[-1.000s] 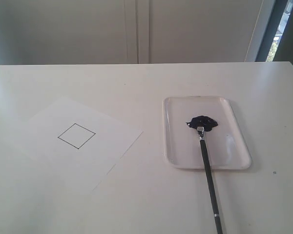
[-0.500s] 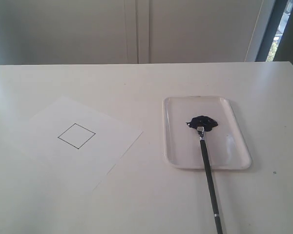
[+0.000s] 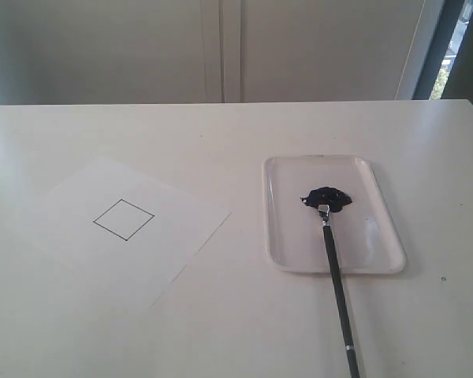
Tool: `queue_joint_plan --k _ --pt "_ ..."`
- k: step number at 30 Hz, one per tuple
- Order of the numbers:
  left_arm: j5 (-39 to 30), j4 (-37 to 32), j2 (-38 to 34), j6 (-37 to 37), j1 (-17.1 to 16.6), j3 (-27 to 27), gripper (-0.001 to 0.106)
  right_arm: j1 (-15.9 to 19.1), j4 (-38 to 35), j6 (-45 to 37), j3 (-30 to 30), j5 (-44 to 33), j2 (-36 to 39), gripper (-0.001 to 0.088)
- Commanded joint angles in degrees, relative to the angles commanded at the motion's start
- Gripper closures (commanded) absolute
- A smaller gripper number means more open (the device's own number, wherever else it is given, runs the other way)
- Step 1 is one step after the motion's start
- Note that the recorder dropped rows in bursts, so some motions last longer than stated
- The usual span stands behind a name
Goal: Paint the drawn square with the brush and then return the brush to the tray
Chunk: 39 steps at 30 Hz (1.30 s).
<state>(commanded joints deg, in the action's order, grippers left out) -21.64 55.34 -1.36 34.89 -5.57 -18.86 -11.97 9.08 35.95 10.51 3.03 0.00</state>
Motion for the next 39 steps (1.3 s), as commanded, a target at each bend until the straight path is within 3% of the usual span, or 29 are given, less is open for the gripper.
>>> queue_joint_plan --k 8,15,16,20,22,24,28,33,36,39 --pt "-2.6 -0.13 -12.55 2.54 0.0 -6.28 0.105 0.0 0.0 -6.28 6.61 -10.24 0.96 0.0868" --pt "-3.62 -0.37 -24.56 9.08 0.0 -13.88 0.105 0.0 -1.34 -11.7 14.61 -21.13 13.55 0.0868" --pt "-3.62 -0.56 -25.84 9.08 0.0 -14.56 0.105 0.0 -3.23 -13.65 16.08 -23.03 16.18 0.0868" --pt "-12.78 -2.47 -38.1 10.05 0.0 -20.24 0.105 0.0 -29.22 -39.8 26.33 -39.41 37.83 0.0868" --pt "-16.6 -3.63 -43.66 9.69 0.0 -21.24 0.105 0.0 -38.1 -46.47 29.17 -43.34 46.14 0.0868" --pt "-16.96 -6.07 -47.21 10.05 0.0 -21.24 0.105 0.0 -41.88 -51.5 29.61 -42.54 53.16 0.0868" --pt "-14.6 -9.51 -50.79 10.05 0.0 -21.24 0.105 0.0 -44.01 -55.92 29.61 -40.67 59.7 0.0868" --pt "-12.02 -1.91 -54.7 11.85 0.0 -21.23 0.105 0.0 -44.13 -58.75 29.61 -40.53 62.72 0.0868" --pt "-12.16 -1.39 -57.68 18.56 0.0 -21.23 0.105 0.0 -44.13 -59.79 29.61 -40.92 65.07 0.0868" --pt "-9.71 -1.14 -60.39 19.0 0.0 -21.23 0.105 0.0 -44.41 -61.76 29.61 -41.07 67.02 0.0868"
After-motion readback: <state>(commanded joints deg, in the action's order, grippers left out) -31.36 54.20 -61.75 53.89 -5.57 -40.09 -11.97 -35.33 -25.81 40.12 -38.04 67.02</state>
